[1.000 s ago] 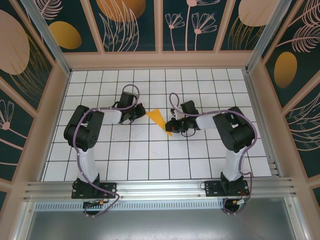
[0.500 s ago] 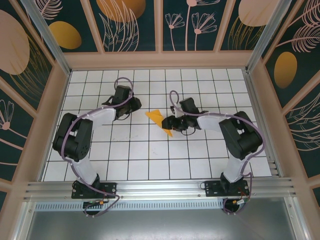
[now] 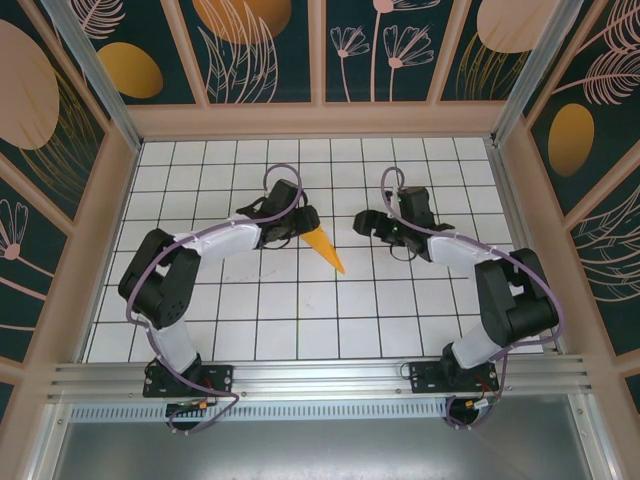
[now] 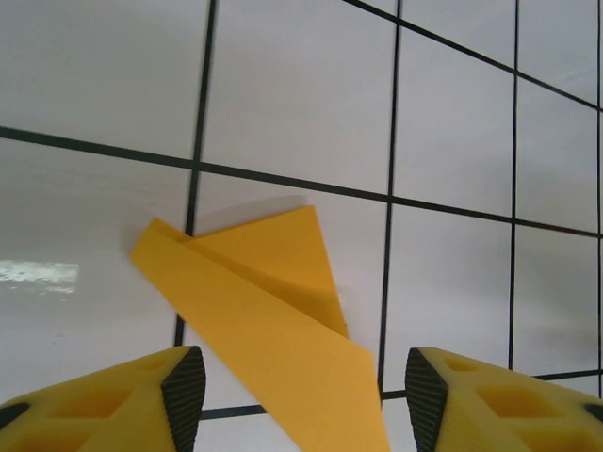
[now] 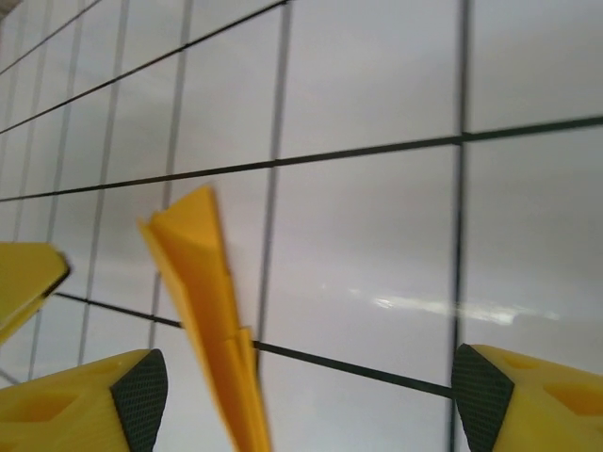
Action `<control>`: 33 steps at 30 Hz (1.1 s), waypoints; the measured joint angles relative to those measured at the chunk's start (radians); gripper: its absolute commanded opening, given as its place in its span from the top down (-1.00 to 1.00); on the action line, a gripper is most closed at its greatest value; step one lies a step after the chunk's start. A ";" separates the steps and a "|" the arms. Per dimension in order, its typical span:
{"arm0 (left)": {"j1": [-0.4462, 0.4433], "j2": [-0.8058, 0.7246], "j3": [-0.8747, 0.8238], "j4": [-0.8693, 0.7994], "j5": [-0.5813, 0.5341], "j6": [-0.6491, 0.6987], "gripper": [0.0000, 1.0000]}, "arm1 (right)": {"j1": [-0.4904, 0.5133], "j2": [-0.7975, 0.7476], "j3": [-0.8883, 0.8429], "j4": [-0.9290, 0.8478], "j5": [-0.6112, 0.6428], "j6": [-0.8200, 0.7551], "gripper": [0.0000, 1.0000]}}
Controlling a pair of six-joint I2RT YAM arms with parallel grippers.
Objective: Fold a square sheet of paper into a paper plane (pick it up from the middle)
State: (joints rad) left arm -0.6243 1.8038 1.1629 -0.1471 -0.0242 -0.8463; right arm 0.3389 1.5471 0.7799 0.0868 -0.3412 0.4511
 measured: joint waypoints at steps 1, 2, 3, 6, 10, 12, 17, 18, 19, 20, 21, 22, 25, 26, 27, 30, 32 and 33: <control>-0.018 0.014 0.023 -0.018 -0.018 -0.004 -0.35 | -0.010 -0.003 -0.015 0.000 0.013 0.004 -0.70; -0.035 0.032 0.050 -0.037 -0.034 -0.007 -0.37 | -0.019 -0.006 -0.027 0.000 0.026 0.010 -0.70; -0.055 0.055 0.082 -0.057 -0.051 -0.010 -0.37 | -0.027 -0.010 -0.038 0.000 0.039 0.016 -0.71; -0.103 0.125 0.173 -0.119 -0.094 -0.015 -0.34 | -0.048 -0.027 -0.058 0.000 0.073 0.032 -0.71; -0.146 0.224 0.298 -0.219 -0.144 -0.032 -0.18 | -0.066 -0.039 -0.063 0.004 0.103 0.047 -0.71; -0.157 0.262 0.342 -0.266 -0.165 -0.046 -0.11 | -0.069 -0.039 -0.063 0.007 0.109 0.053 -0.70; -0.162 0.285 0.358 -0.349 -0.200 -0.081 -0.04 | -0.070 -0.039 -0.063 0.007 0.116 0.057 -0.71; -0.161 0.285 0.358 -0.360 -0.207 -0.089 -0.01 | -0.070 -0.039 -0.063 0.007 0.116 0.057 -0.71; -0.162 0.285 0.358 -0.367 -0.214 -0.097 0.01 | -0.070 -0.039 -0.063 0.007 0.116 0.058 -0.71; -0.162 0.285 0.357 -0.375 -0.221 -0.104 0.03 | -0.070 -0.039 -0.063 0.007 0.116 0.058 -0.71; -0.162 0.285 0.357 -0.382 -0.225 -0.110 0.05 | -0.070 -0.039 -0.063 0.007 0.116 0.060 -0.71; -0.162 0.285 0.356 -0.385 -0.229 -0.117 0.06 | -0.070 -0.039 -0.063 0.007 0.116 0.061 -0.70; -0.163 0.284 0.345 -0.385 -0.240 -0.134 0.18 | -0.070 -0.039 -0.063 0.007 0.116 0.061 -0.70; -0.163 0.284 0.338 -0.384 -0.244 -0.139 0.23 | -0.070 -0.039 -0.063 0.007 0.116 0.062 -0.70; -0.164 0.283 0.332 -0.383 -0.246 -0.146 0.28 | -0.070 -0.039 -0.063 0.007 0.116 0.064 -0.70; -0.164 0.272 0.298 -0.377 -0.250 -0.166 0.40 | -0.070 -0.039 -0.063 0.007 0.116 0.065 -0.69; -0.164 0.256 0.269 -0.369 -0.254 -0.182 0.45 | -0.070 -0.039 -0.063 0.007 0.116 0.066 -0.69; -0.164 0.242 0.251 -0.359 -0.255 -0.191 0.48 | -0.070 -0.039 -0.063 0.007 0.116 0.069 -0.69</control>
State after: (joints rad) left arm -0.7879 2.0457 1.4136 -0.5064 -0.2790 -1.0370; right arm 0.2687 1.5078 0.7170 0.0940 -0.2253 0.5198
